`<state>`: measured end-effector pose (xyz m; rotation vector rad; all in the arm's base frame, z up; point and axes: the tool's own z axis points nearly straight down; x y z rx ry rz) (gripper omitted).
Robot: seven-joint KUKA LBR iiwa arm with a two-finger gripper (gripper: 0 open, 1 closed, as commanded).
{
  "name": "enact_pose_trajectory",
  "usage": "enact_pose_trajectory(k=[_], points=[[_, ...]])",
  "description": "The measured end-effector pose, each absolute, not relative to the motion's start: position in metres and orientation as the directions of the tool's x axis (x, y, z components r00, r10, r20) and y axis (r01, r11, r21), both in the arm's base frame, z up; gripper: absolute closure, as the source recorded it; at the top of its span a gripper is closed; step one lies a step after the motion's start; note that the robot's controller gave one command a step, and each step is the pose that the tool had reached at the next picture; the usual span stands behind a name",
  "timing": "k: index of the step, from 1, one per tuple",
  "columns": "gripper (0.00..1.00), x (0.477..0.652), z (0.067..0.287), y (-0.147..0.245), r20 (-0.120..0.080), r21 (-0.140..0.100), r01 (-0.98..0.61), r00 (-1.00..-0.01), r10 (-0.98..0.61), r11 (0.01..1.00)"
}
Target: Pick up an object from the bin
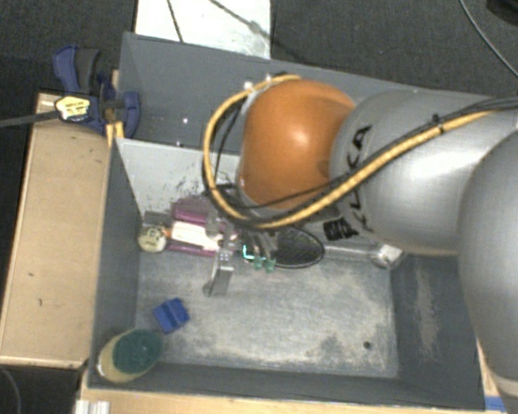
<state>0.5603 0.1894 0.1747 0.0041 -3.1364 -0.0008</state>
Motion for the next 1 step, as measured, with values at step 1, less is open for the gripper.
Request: enact_pose_trajectory(k=[1], points=[[0.00, 0.5552, 0.1192, 0.2397, 0.002, 0.001, -0.272, -0.962, -0.273, 0.962]])
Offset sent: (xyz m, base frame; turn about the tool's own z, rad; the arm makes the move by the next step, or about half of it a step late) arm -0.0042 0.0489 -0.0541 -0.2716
